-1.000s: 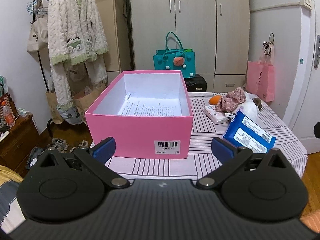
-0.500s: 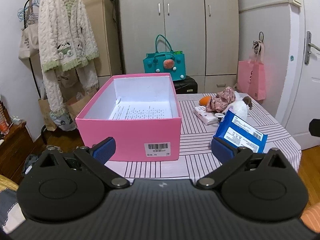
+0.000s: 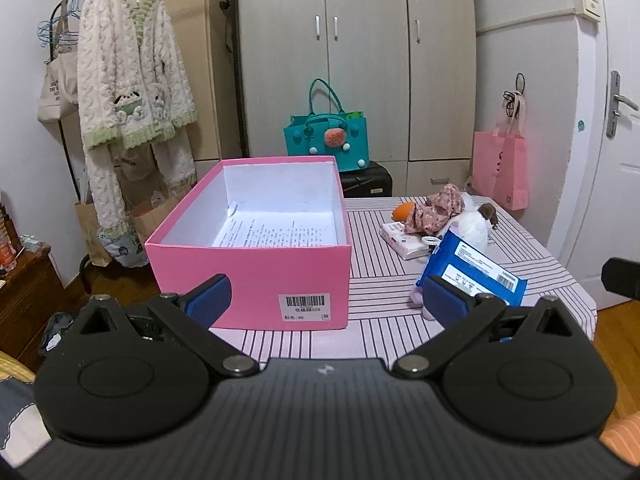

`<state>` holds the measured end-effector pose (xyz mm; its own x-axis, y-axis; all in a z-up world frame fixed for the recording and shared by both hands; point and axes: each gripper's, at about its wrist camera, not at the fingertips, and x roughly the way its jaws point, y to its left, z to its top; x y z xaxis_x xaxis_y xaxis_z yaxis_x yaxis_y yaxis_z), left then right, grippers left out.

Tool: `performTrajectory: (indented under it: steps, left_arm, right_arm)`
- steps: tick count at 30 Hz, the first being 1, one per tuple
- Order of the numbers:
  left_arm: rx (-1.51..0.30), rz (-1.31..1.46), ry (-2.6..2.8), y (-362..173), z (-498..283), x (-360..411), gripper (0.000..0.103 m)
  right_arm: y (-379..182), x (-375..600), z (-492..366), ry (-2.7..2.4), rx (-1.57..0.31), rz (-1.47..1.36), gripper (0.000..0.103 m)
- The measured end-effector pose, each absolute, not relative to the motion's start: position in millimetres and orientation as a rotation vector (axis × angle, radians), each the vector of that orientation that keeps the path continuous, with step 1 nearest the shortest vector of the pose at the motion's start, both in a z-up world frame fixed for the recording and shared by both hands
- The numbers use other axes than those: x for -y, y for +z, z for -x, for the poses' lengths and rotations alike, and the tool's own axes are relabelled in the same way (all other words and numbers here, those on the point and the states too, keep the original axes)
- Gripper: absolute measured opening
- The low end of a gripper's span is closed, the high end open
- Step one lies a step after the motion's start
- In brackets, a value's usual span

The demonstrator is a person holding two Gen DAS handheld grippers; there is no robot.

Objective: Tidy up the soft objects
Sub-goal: 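Move the left tool toward the blue wet-wipe packet on the table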

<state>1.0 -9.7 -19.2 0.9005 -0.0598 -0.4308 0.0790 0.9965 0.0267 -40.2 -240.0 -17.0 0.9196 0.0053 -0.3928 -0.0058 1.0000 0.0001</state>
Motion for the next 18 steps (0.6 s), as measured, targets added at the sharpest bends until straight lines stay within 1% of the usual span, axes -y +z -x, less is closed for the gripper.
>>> performTrajectory:
  steps: [8, 13, 18]
  left_arm:
    - [-0.434, -0.031, -0.031, -23.0, 1.1, 10.0, 0.103]
    - [-0.422, -0.033, 0.009, -25.4, 2.7, 10.9, 0.103]
    - [-0.421, -0.036, 0.019, -24.7, 3.9, 10.8, 0.103]
  right_arm:
    - [-23.1, 245.0, 35.0, -0.036, -0.415, -0.037, 0.103]
    - [-31.5, 257.3, 27.2, -0.003, -0.43, -0.146, 0.103]
    - [-31.4, 258.5, 29.2, 0.023, -0.421, -0.146, 0.102]
